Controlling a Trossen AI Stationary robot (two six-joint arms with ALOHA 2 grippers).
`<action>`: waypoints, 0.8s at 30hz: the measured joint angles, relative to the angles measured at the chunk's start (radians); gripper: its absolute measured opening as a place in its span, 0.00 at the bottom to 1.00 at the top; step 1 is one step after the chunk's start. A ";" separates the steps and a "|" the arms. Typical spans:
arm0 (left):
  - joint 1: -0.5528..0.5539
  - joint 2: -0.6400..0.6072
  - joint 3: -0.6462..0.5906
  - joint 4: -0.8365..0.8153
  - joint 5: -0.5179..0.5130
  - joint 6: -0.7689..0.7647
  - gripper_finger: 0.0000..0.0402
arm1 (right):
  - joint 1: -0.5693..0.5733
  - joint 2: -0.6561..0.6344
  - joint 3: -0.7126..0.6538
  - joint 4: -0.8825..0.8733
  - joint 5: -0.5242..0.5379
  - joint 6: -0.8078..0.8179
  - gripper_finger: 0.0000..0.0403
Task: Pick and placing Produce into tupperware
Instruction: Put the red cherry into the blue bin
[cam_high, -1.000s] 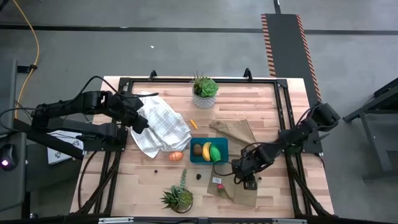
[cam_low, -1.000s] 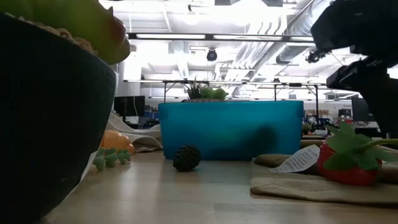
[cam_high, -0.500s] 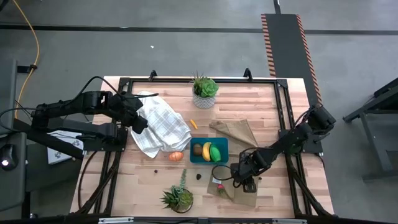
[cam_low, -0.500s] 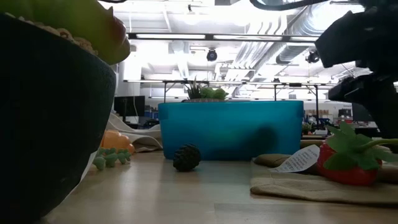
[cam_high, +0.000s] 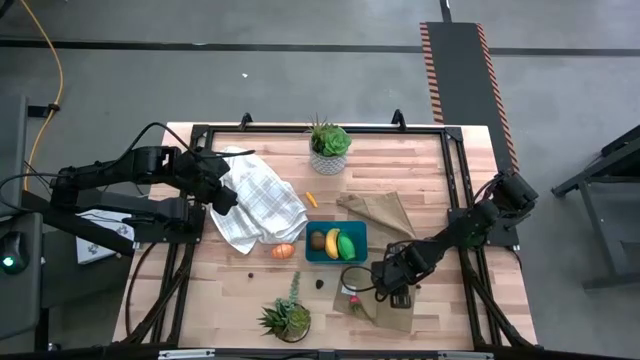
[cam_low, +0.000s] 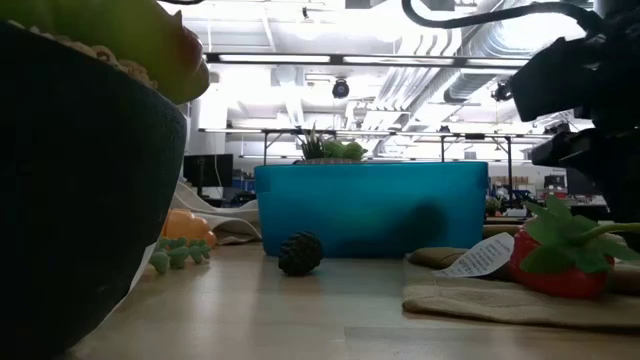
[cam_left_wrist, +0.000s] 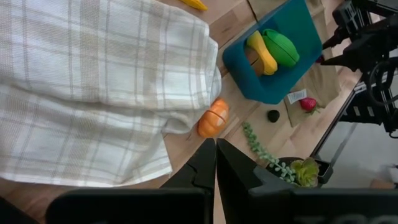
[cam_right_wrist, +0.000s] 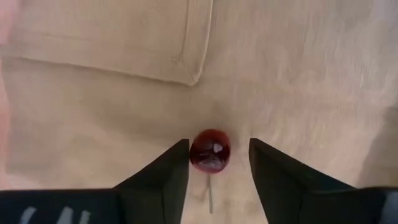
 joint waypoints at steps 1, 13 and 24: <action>0.000 0.000 0.000 0.000 0.000 0.000 0.01 | 0.000 0.000 0.000 -0.008 -0.004 -0.001 0.38; 0.000 0.000 0.000 0.000 0.000 0.000 0.01 | 0.000 0.000 0.000 -0.013 -0.008 0.008 0.36; 0.000 0.000 0.000 0.000 0.000 0.000 0.01 | 0.000 0.000 0.000 0.004 -0.009 0.008 0.27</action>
